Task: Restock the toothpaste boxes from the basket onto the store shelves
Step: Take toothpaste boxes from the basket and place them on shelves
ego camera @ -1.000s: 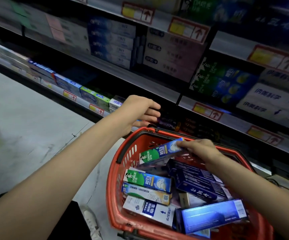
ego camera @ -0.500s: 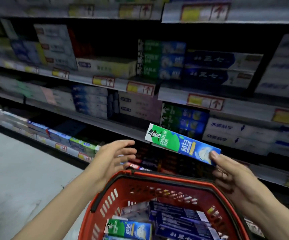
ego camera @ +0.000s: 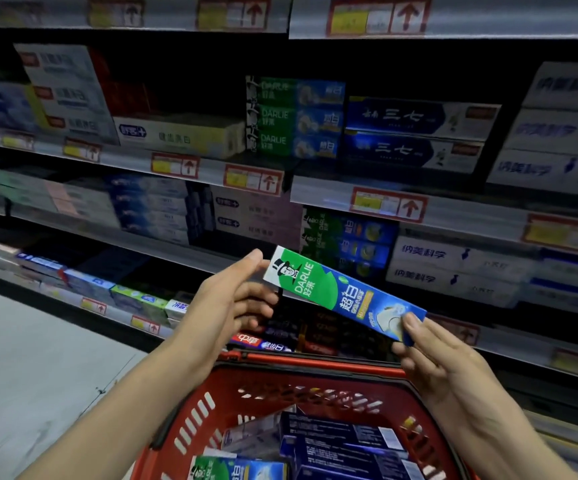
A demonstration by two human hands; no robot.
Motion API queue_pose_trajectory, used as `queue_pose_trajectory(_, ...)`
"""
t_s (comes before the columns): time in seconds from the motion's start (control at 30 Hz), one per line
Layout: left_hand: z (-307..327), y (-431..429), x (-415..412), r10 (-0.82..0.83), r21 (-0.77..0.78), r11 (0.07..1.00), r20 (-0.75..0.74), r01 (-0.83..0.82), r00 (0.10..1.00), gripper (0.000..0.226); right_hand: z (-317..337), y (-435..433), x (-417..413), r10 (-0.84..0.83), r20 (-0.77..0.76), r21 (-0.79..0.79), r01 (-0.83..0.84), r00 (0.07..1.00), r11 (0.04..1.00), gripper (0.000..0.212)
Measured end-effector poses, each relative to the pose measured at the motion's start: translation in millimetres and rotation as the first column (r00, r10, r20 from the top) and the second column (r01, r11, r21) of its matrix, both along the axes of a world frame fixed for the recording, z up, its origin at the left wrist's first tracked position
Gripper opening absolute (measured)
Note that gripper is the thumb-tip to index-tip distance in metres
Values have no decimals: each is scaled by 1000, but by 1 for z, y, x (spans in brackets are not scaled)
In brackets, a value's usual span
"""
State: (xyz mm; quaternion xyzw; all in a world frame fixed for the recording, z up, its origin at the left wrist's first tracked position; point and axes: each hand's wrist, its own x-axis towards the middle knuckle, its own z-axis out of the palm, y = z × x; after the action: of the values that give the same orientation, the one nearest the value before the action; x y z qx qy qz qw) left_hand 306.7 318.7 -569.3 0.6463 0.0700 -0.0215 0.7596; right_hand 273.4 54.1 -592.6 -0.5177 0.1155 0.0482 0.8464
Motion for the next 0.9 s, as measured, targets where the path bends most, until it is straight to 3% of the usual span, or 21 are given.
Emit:
queue_pose_trajectory(0.17, -3, 3, 3, -11, 120, 993, -33, 15, 999, 63, 1, 1, 1, 12, 62, -6, -12, 998, 1000, 53)
queue_pose_trajectory(0.23, -5, 2, 3, -2, 119, 993, -36, 6, 999, 52, 2, 3, 1, 15, 87, -1, -15, 996, 1000, 56)
queue_pose_trajectory(0.33, -8, 4, 4, 12, 162, 987, 34, -17, 999, 18, 4, 6, 2, 31, 106, 12, -33, 994, 999, 62)
queue_pose_trajectory(0.43, -11, 9, 3, -9, 200, 980, 113, -14, 994, 15, 5, 10, 2, 27, 105, 46, -32, 994, 998, 70)
queue_pose_trajectory(0.6, -9, 11, -3, -33, 196, 981, 216, -10, 976, 27, 2, 12, 2, -15, 82, 120, 5, 997, 993, 66)
queue_pose_trajectory(0.9, -13, 13, -5, -69, 156, 987, 271, 26, 960, 35, -2, 8, 0, -34, 118, 94, 23, 992, 995, 54)
